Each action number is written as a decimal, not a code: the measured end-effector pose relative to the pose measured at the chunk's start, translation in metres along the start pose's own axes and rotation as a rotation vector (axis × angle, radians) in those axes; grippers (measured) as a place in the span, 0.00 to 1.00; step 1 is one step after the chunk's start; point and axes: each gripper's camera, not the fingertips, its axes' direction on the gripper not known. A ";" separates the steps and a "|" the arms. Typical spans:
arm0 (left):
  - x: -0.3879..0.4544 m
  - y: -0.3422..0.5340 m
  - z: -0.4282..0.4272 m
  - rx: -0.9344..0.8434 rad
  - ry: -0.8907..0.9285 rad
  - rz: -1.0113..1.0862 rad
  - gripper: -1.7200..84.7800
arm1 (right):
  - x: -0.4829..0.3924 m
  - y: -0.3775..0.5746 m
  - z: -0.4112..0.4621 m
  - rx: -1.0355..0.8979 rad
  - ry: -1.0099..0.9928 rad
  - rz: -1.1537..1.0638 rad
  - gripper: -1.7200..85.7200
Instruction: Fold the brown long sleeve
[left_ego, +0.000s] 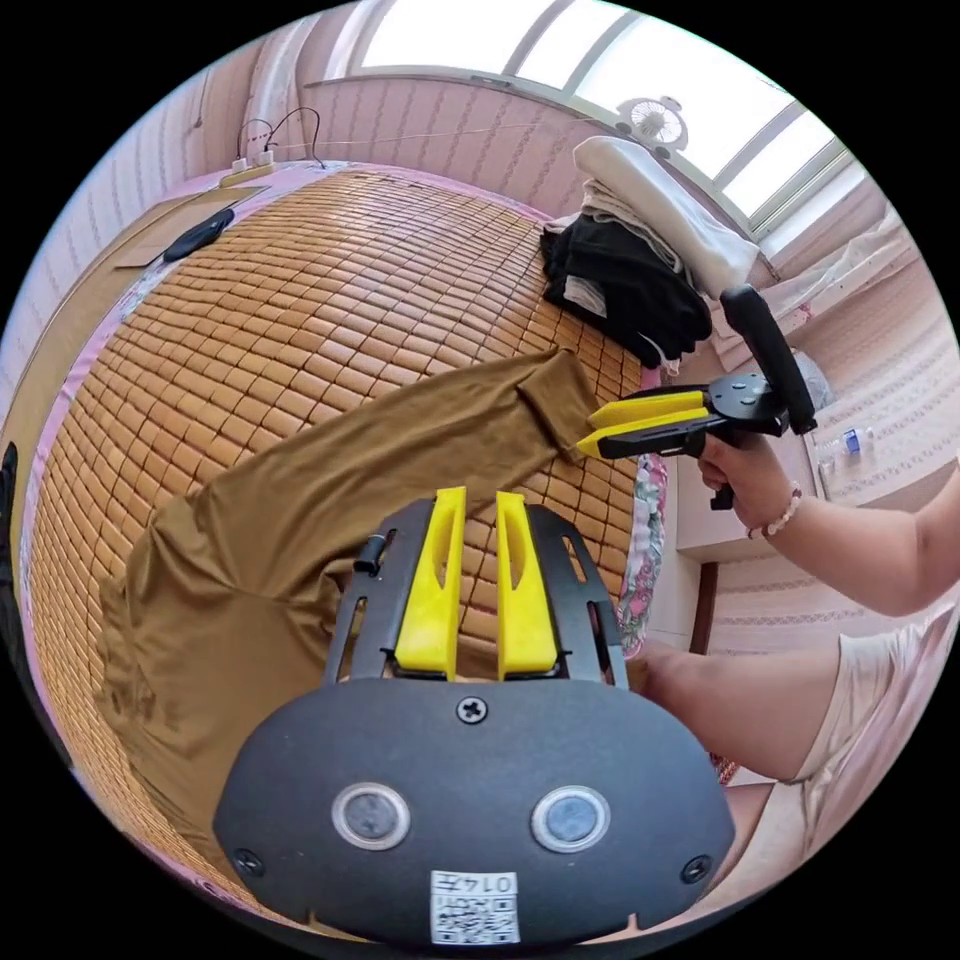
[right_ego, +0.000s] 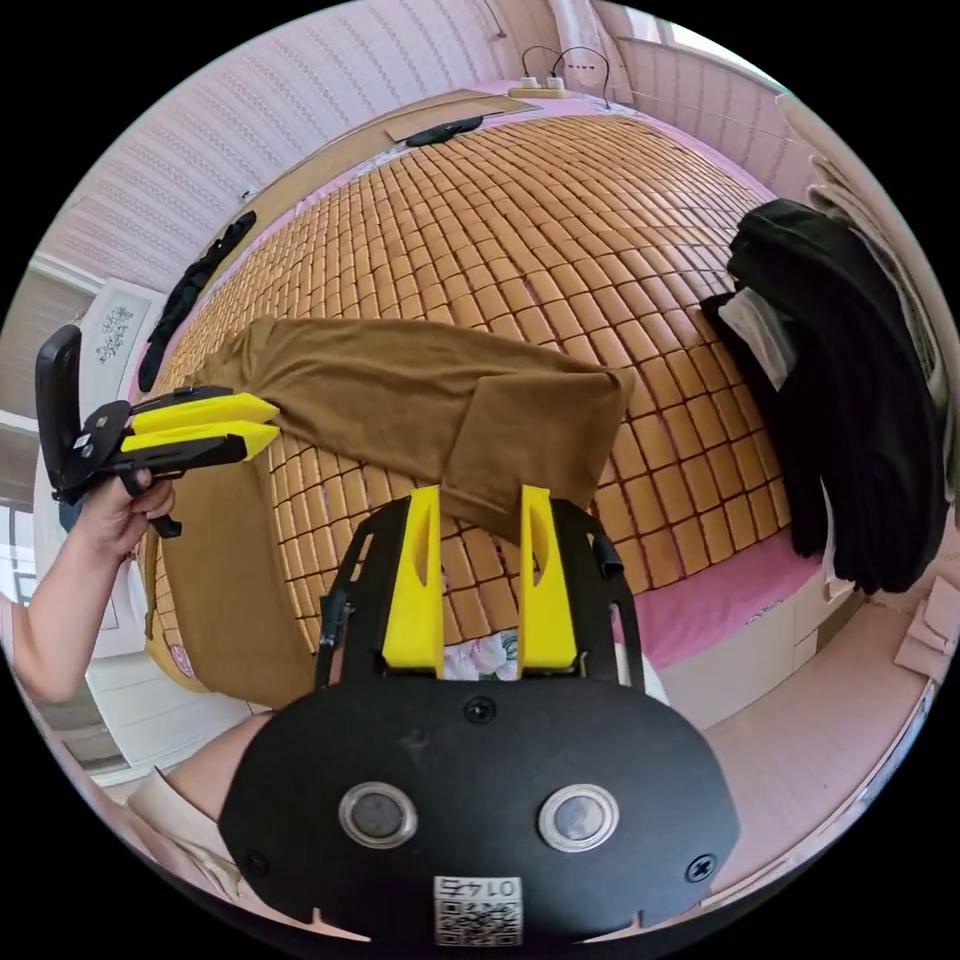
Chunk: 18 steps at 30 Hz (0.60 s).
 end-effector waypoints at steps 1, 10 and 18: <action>0.000 -0.014 0.003 0.005 -0.008 0.020 0.08 | 0.010 0.004 -0.003 0.009 0.000 0.046 0.15; 0.012 -0.084 0.034 -0.032 -0.055 0.142 0.11 | 0.075 0.054 -0.023 0.048 -0.067 0.213 0.04; 0.025 -0.105 0.077 -0.129 -0.125 0.243 0.11 | 0.147 0.107 -0.092 0.232 -0.358 0.261 0.02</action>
